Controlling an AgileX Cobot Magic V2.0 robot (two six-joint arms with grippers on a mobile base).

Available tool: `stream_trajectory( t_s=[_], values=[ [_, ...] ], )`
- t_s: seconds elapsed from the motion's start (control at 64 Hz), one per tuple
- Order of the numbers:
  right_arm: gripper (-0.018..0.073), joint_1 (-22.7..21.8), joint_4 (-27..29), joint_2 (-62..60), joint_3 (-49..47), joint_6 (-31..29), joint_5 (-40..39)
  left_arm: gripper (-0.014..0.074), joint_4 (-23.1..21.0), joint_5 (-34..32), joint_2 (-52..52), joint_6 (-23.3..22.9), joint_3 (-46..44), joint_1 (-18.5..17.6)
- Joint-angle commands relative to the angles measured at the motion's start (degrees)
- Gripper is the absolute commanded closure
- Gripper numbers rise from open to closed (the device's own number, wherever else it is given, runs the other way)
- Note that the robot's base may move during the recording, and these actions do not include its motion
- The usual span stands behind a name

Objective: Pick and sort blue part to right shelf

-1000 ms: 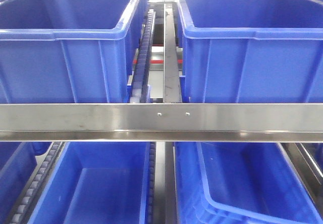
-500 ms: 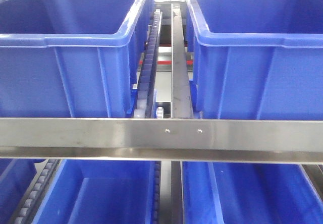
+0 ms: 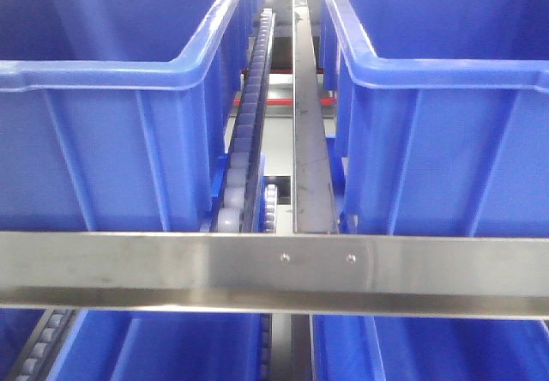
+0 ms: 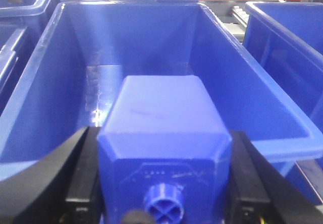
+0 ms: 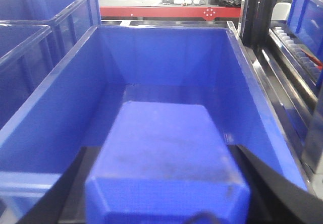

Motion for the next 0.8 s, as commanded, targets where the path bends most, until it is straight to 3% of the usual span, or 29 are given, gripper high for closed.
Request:
stream_trajectory(
  t_s=[0.0,0.781],
  values=[
    [0.0127,-0.3,-0.4,0.7,-1.6,-0.4,-5.5,0.0244,-0.2,-5.1,0.7,-0.1,-1.8,-0.1],
    [0.0127,-0.3,-0.4,0.6,-1.4,-0.4,-5.4,0.0244,-0.2,-5.1,0.7,-0.1,-1.8,-0.2]
  ],
)
